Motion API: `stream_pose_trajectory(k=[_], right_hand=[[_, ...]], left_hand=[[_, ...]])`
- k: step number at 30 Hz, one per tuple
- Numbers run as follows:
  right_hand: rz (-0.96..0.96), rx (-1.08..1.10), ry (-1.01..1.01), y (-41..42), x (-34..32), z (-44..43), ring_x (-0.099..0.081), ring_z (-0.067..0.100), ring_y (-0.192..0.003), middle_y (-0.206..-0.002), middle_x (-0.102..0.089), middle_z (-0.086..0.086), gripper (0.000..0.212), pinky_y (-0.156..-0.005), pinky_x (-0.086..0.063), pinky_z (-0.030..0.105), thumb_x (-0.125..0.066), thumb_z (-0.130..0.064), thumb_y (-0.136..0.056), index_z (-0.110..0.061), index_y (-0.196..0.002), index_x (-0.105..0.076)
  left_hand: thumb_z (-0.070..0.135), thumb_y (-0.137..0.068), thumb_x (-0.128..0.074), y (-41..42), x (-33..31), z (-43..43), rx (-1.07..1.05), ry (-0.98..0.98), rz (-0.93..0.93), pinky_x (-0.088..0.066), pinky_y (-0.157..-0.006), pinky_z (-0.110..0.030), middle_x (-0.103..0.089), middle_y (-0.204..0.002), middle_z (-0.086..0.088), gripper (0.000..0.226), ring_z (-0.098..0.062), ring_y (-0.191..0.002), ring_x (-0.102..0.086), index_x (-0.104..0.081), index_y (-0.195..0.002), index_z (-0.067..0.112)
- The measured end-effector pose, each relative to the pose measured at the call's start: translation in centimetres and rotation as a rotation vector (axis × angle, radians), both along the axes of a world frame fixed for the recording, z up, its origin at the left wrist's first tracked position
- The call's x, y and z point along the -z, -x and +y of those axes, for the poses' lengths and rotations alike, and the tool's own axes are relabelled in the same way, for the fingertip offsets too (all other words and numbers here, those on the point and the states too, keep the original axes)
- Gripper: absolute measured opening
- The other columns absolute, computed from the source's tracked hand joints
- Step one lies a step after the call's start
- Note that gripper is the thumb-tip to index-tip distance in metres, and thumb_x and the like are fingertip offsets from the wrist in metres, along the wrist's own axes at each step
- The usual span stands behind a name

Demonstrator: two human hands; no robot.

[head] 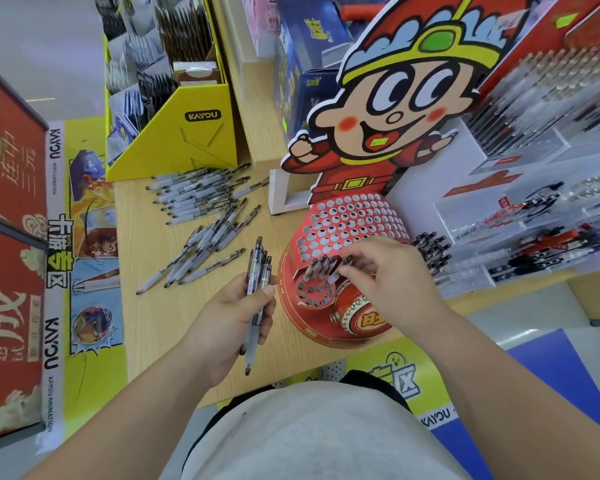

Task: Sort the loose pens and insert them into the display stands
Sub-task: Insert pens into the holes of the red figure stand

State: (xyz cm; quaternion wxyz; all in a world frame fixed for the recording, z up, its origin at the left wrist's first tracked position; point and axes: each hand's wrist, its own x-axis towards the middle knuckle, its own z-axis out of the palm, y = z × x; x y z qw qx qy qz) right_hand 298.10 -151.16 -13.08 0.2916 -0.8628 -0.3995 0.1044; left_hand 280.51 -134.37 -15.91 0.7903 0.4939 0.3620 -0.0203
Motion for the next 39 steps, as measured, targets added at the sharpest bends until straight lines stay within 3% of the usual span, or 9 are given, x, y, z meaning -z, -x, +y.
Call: stream_pose_trajectory(k=[7,12,22,29,34,36,39], right_hand=[[0.002,-0.046,0.015,0.8,0.7,-0.5,-0.067,0.009,-0.078,-0.094,-0.068,-0.005,0.019,-0.078,-0.059,0.035,-0.078,-0.016,-0.085,-0.017,-0.103,-0.075],[0.003,0.06,-0.033,0.7,0.9,0.5,-0.066,0.008,-0.08,-0.091,-0.07,-0.004,0.022,-0.08,-0.059,0.032,-0.077,-0.013,-0.086,-0.016,-0.108,-0.074],[0.004,0.06,0.104,0.7,2.6,0.2,-0.068,0.016,-0.083,-0.093,-0.072,0.002,0.025,-0.082,-0.058,0.041,-0.077,-0.015,-0.085,-0.015,-0.11,-0.074],[0.068,0.031,0.073,0.0,2.9,0.1,-0.068,0.014,-0.085,-0.094,-0.073,-0.001,0.024,-0.083,-0.058,0.038,-0.077,-0.018,-0.086,-0.016,-0.11,-0.072],[0.096,-0.02,0.067,-0.6,3.1,-0.3,-0.067,0.014,-0.09,-0.101,-0.073,-0.001,0.029,-0.085,-0.056,0.037,-0.077,-0.021,-0.087,-0.017,-0.115,-0.071],[0.124,-0.035,0.075,-0.8,2.8,-0.6,-0.066,0.012,-0.088,-0.102,-0.071,-0.003,0.036,-0.086,-0.056,0.036,-0.078,-0.024,-0.085,-0.018,-0.119,-0.069],[0.178,0.002,0.013,-1.2,1.9,-1.5,-0.062,0.002,-0.084,-0.1,-0.068,-0.01,0.039,-0.081,-0.055,0.024,-0.08,-0.035,-0.083,-0.021,-0.117,-0.069]], left_hand=[[0.02,-0.103,-0.056,1.0,0.1,0.0,-0.04,0.015,-0.025,-0.04,-0.056,-0.032,-0.054,-0.076,-0.005,0.019,-0.019,-0.06,-0.048,-0.062,-0.12,0.014],[0.018,-0.101,-0.059,1.7,-0.2,-0.4,-0.054,0.019,-0.057,-0.039,-0.055,-0.031,-0.053,-0.075,-0.004,0.019,-0.019,-0.06,-0.046,-0.062,-0.119,0.014],[0.018,-0.101,-0.058,2.9,-1.1,-1.1,-0.136,0.03,-0.069,-0.037,-0.056,-0.032,-0.055,-0.075,-0.004,0.018,-0.018,-0.058,-0.047,-0.064,-0.117,0.014],[0.017,-0.103,-0.05,2.0,-1.8,-2.8,-0.19,0.098,-0.046,-0.034,-0.055,-0.033,-0.054,-0.077,-0.011,0.021,-0.021,-0.056,-0.045,-0.064,-0.116,0.008],[0.015,-0.103,-0.052,0.5,-2.8,-4.5,-0.174,0.046,-0.018,-0.037,-0.053,-0.032,-0.055,-0.078,-0.011,0.022,-0.022,-0.057,-0.045,-0.059,-0.12,0.003],[0.015,-0.102,-0.055,-0.1,-3.4,-5.3,-0.152,-0.007,-0.022,-0.037,-0.053,-0.031,-0.056,-0.077,-0.01,0.017,-0.021,-0.058,-0.046,-0.058,-0.114,0.004],[0.013,-0.099,-0.058,-1.1,-4.1,-6.4,-0.113,-0.064,-0.048,-0.038,-0.052,-0.029,-0.057,-0.076,-0.009,0.004,-0.021,-0.058,-0.046,-0.06,-0.102,0.012]])
